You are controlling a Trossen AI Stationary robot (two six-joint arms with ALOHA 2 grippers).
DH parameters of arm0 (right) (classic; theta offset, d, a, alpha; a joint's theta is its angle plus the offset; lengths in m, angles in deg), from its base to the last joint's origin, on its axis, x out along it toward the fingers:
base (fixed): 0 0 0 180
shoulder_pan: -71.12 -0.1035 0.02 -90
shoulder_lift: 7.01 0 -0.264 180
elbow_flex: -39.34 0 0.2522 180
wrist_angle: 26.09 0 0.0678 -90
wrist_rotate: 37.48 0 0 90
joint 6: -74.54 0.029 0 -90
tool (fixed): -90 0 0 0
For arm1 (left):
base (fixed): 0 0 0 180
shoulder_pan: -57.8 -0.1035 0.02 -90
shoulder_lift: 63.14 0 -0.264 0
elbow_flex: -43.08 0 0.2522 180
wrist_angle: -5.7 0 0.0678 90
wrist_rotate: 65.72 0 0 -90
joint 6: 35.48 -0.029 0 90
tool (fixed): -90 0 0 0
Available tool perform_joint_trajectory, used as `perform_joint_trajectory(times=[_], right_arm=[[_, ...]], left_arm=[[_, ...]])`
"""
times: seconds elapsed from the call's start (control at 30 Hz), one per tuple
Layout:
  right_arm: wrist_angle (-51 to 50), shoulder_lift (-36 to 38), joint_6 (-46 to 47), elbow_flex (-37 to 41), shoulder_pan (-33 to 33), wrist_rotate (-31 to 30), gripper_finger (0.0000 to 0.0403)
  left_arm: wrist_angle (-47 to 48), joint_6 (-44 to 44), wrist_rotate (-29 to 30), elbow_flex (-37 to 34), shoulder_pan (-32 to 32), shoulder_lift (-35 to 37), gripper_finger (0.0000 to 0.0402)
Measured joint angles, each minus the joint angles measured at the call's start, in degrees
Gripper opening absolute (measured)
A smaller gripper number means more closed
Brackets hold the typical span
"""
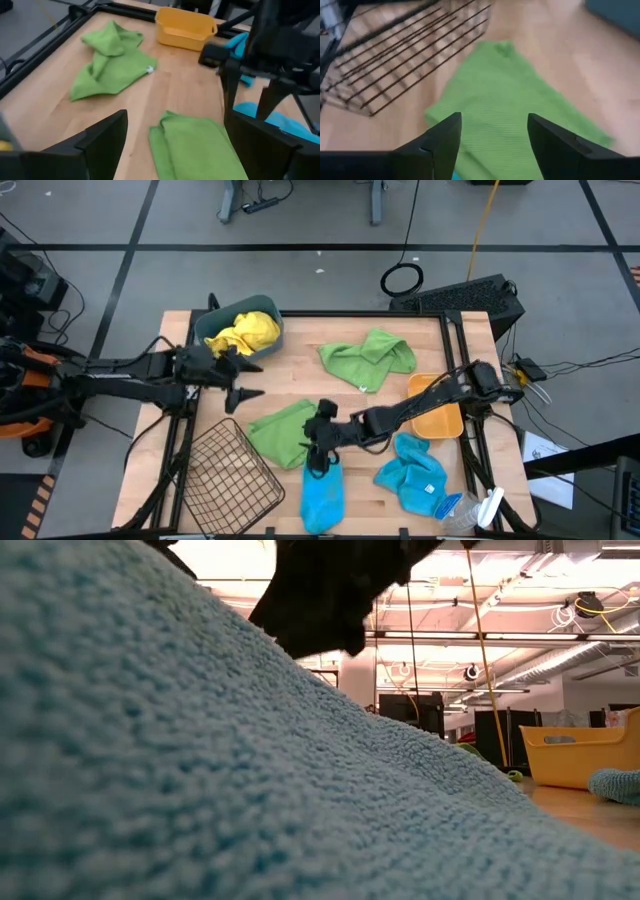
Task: Sort microfiber towel by color & place in baskets
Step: Roll lower left green towel
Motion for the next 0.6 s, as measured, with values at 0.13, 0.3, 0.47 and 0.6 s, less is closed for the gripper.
perform_joint_trajectory(times=[0.13,0.3,0.47,0.6], right_arm=[[5.6,-4.1,-0.8,0.1,-1.3,0.3,0.0244],[11.4,-7.2,-0.2,0.0,-0.9,-0.2,0.0281],[17.6,-9.1,-0.8,0.0,-1.0,0.4,0.0304],[17.5,-10.1,-2.2,0.0,-0.9,0.2,0.0308]], left_arm=[[-1.2,0.0,7.3,-0.7,6.5,-1.0,0.0336],[-1.2,0.1,14.8,-0.7,13.9,-3.0,0.0336],[-1.4,0.1,22.1,-0.7,19.5,-6.5,0.0336],[-1.2,0.0,23.8,-0.7,21.2,-8.5,0.0336]])
